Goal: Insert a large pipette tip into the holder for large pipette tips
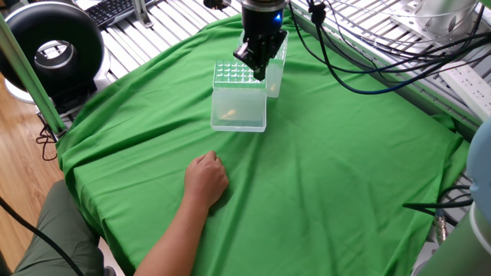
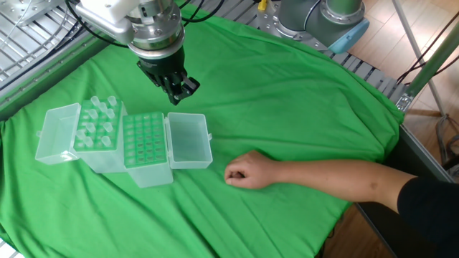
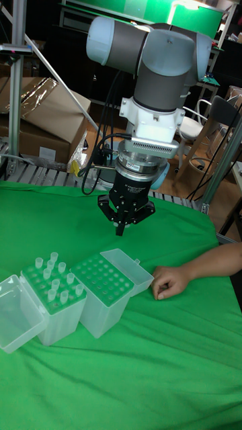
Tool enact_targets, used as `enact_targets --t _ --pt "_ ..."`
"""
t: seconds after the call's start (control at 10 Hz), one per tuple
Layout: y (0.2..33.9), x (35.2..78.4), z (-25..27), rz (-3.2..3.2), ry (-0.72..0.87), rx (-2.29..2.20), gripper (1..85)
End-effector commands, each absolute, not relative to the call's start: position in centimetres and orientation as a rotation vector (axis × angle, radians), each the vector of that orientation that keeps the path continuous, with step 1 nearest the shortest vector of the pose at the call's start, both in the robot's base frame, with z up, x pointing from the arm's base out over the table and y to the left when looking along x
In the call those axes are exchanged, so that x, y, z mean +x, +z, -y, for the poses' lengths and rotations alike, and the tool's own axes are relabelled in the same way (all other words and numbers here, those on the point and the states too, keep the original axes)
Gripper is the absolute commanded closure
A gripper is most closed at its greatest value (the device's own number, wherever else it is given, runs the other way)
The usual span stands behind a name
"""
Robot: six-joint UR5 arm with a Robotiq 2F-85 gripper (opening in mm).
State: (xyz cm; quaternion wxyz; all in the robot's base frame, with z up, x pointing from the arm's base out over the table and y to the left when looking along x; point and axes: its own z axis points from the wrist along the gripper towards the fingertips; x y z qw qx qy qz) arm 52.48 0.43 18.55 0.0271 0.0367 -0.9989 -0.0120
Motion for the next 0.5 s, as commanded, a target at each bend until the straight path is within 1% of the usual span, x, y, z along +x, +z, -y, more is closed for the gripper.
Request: enact_targets --t 0.0,0.3,0.4 --pt "18.26 51.74 0.34 3.074 -0.03 0.164 84.7" --pt "18.39 51.74 1.24 3.065 0.021 0.235 84.7" --pt "18.44 51.71 0.79 3.068 -0.004 0.222 84.7"
